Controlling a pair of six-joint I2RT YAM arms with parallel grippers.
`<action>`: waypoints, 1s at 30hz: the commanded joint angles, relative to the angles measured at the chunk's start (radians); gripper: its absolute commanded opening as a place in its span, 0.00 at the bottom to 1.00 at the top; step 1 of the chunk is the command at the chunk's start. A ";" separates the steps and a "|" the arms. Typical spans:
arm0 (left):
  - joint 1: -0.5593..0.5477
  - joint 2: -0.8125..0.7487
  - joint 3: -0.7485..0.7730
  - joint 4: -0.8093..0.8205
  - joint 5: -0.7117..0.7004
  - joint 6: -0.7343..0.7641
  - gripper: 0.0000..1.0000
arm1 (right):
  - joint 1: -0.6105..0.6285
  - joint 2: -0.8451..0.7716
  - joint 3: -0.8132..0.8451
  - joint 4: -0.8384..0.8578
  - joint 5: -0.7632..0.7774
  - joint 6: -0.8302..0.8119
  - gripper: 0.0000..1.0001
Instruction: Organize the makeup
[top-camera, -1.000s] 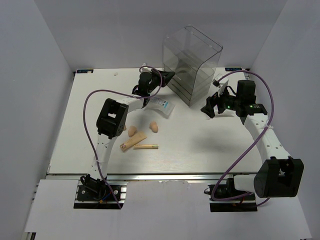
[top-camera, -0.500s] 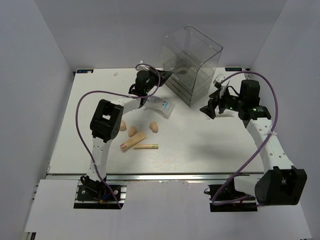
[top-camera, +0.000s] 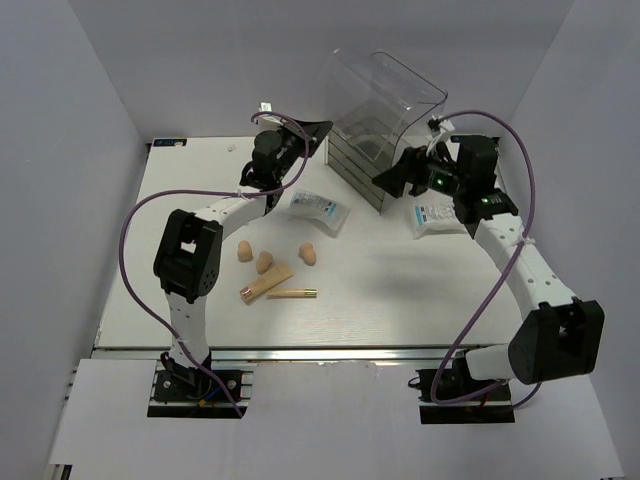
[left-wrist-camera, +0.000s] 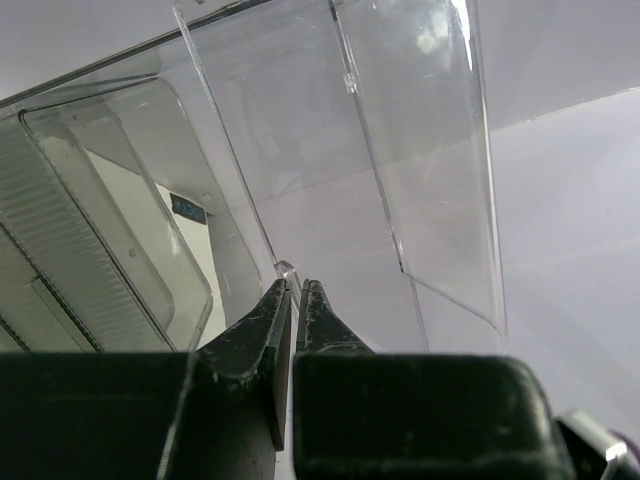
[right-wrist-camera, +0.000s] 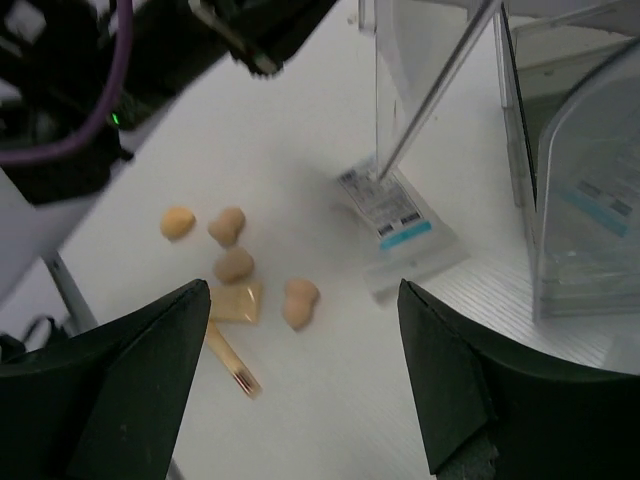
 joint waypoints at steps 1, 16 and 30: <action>-0.003 -0.085 0.013 0.087 0.025 0.017 0.00 | 0.040 0.038 0.107 0.152 0.107 0.338 0.80; 0.004 -0.088 0.032 0.090 0.026 0.004 0.00 | 0.072 0.264 0.317 0.081 0.250 0.488 0.67; 0.017 -0.075 0.056 0.085 0.025 -0.004 0.00 | 0.070 0.214 0.276 -0.121 0.080 0.114 0.48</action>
